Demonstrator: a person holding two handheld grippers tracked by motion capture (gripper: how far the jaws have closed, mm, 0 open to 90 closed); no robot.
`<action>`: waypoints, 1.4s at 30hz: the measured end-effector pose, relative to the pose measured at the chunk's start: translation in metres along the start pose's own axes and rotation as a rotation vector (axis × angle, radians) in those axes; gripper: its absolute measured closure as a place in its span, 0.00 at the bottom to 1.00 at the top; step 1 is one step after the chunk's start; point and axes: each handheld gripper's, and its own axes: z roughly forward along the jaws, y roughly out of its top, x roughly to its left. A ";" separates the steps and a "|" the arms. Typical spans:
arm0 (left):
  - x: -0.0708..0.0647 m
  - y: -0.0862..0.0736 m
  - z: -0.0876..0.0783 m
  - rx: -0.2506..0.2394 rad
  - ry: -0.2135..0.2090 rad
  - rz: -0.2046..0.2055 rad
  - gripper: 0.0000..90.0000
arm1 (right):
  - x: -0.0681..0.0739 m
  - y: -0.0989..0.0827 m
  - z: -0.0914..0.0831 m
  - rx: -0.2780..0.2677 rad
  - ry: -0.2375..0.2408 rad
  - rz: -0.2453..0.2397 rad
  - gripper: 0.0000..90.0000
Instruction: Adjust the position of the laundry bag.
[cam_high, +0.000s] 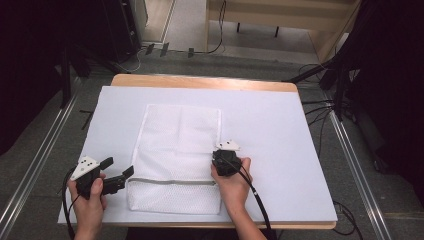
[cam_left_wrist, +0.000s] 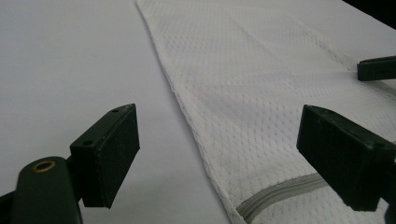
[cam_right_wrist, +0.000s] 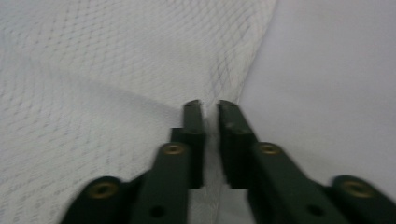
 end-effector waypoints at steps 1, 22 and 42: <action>-0.001 0.000 0.000 0.002 0.000 0.002 0.14 | 0.000 0.001 0.000 0.001 0.000 -0.012 1.00; 0.000 -0.002 0.002 0.021 -0.017 0.004 0.14 | -0.076 0.000 -0.024 0.025 -0.003 -0.024 1.00; -0.004 -0.004 0.005 0.051 -0.021 0.036 0.15 | -0.122 -0.029 -0.072 -0.123 -0.003 0.009 0.62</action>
